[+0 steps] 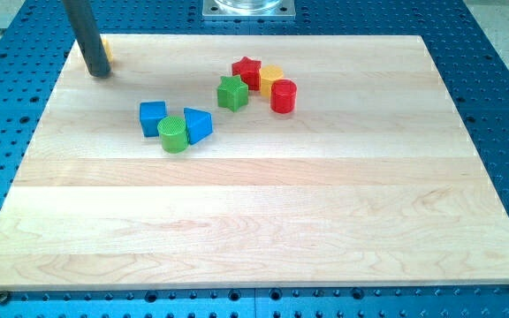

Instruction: Place the yellow heart at the top left corner of the board

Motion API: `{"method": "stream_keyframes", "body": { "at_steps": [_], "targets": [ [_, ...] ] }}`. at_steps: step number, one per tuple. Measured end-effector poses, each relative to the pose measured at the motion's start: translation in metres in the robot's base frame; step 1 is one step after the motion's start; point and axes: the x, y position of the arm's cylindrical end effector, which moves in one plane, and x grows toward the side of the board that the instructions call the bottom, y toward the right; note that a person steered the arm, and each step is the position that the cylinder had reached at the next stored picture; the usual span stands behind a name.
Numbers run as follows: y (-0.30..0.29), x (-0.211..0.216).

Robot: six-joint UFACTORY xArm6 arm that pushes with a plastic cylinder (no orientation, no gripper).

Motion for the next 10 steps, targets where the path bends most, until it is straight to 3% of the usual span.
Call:
{"method": "stream_keyframes", "body": {
  "at_steps": [3,5,6,8,10],
  "targets": [
    [0.002,-0.03],
    [0.003,0.036],
    [-0.068,0.025],
    [-0.048,-0.063],
    [-0.005,-0.069]
  ]
}}
